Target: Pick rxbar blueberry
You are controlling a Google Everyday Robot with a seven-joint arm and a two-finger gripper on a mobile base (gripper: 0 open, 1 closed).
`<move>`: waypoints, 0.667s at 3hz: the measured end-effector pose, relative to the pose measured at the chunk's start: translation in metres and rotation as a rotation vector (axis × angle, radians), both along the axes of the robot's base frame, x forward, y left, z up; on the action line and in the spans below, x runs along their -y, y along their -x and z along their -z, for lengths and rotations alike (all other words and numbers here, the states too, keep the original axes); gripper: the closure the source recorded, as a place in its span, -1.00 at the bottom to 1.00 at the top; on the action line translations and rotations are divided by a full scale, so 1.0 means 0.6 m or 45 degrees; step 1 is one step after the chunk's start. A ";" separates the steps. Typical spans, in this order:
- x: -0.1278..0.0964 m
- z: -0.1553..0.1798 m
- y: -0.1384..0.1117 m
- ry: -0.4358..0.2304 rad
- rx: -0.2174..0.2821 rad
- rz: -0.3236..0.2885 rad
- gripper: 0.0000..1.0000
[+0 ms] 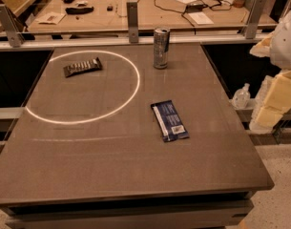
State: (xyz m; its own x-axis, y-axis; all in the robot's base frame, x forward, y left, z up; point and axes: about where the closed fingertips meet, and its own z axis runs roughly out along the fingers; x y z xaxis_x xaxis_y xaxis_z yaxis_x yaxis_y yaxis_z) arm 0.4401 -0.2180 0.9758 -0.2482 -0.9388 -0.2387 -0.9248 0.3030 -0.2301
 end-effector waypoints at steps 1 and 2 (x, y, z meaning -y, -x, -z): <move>-0.001 0.017 -0.004 -0.061 -0.036 0.090 -1.00; -0.006 0.039 -0.007 -0.074 -0.085 0.245 -1.00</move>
Offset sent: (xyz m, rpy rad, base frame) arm 0.0048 0.0039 -0.0448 0.0713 0.1414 -0.3988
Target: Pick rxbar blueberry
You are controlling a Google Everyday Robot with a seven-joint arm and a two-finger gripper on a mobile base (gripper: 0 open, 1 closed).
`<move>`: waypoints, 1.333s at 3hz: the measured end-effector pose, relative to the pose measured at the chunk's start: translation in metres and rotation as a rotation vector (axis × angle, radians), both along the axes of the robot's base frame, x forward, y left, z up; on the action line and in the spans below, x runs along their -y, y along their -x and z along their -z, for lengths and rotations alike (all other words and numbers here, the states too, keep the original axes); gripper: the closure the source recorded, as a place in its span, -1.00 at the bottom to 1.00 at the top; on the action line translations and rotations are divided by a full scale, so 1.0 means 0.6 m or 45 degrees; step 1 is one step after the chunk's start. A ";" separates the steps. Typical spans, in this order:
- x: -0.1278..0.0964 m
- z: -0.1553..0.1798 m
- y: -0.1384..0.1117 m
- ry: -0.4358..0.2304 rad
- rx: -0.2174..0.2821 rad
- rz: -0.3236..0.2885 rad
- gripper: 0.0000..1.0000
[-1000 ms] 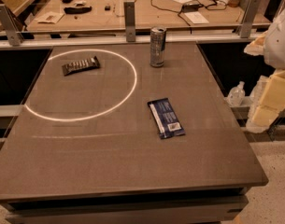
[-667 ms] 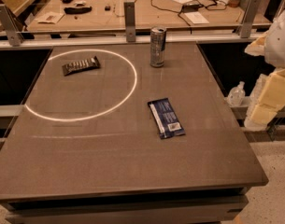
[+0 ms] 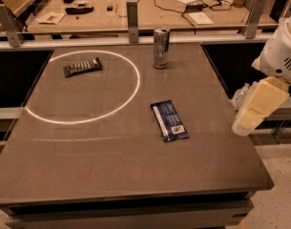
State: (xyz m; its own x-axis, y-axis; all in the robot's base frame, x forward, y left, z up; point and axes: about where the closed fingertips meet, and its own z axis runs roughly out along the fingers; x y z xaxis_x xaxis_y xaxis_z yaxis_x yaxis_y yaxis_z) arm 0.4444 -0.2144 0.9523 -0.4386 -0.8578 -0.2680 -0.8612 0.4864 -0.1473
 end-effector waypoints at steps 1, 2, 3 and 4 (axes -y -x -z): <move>-0.015 0.023 0.018 -0.077 0.016 0.089 -1.00; -0.030 0.046 0.032 -0.208 0.119 0.097 -1.00; -0.046 0.058 -0.004 -0.292 0.280 0.120 -1.00; -0.045 0.058 -0.005 -0.304 0.266 0.171 -1.00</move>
Offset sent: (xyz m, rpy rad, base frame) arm 0.0029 0.0284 -0.0262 0.3369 -0.3723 -0.0492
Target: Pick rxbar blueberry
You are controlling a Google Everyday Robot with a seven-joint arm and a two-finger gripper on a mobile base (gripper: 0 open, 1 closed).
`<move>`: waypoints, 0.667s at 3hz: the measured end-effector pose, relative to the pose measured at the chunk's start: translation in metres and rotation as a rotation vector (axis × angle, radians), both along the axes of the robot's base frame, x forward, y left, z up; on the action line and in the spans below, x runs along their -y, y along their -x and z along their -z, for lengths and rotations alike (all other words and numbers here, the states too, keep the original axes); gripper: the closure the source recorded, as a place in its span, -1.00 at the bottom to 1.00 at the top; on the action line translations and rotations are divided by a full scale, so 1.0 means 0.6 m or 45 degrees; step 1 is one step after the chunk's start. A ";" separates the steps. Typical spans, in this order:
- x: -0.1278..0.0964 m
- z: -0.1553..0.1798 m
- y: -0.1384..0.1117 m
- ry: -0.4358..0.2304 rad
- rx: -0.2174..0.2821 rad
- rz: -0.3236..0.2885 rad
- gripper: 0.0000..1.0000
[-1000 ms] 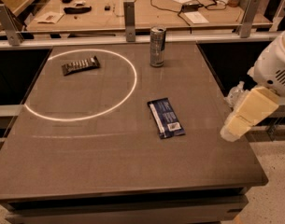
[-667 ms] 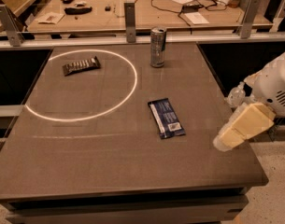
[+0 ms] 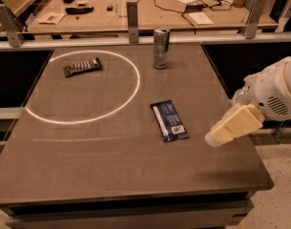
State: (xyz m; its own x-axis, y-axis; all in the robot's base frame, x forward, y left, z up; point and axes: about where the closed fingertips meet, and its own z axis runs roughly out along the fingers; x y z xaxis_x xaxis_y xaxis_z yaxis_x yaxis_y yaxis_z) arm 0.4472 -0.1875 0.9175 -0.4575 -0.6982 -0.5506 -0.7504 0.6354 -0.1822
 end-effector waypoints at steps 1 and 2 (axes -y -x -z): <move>0.000 0.000 0.000 0.000 0.000 0.000 -1.00; -0.011 0.009 -0.002 -0.024 -0.039 0.059 -1.00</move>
Offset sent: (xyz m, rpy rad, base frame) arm 0.0069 0.0340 -0.0311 0.1063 0.1721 -0.2574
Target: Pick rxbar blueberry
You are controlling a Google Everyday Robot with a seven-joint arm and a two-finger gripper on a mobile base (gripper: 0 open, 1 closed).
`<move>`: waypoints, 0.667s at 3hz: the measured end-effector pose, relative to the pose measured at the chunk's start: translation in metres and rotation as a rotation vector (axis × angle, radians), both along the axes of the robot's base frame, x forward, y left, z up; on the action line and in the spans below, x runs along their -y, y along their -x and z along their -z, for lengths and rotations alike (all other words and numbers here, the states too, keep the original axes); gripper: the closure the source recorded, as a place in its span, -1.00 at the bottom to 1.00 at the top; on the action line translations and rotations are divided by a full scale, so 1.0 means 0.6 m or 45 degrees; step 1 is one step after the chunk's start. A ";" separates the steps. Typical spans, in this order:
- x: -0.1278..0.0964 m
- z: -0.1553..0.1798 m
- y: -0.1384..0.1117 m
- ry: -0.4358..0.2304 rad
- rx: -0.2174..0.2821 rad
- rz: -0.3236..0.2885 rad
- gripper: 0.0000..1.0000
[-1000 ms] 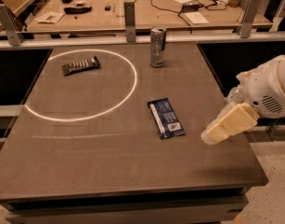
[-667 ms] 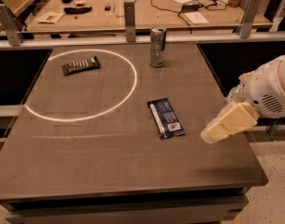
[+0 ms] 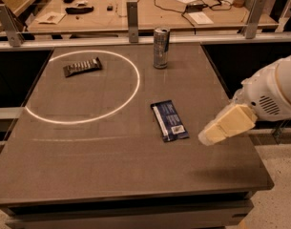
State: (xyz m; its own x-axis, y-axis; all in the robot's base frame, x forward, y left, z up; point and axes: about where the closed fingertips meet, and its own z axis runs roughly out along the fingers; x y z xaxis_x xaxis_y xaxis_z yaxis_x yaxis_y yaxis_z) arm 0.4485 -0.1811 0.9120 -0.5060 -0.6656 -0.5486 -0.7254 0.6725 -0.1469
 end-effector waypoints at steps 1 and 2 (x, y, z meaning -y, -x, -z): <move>-0.051 0.018 -0.005 0.007 -0.059 0.074 -1.00; -0.104 0.047 -0.012 -0.013 -0.094 0.165 -1.00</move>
Offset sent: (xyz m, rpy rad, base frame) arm 0.0161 0.1019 -0.0528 0.0567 0.1093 -0.2598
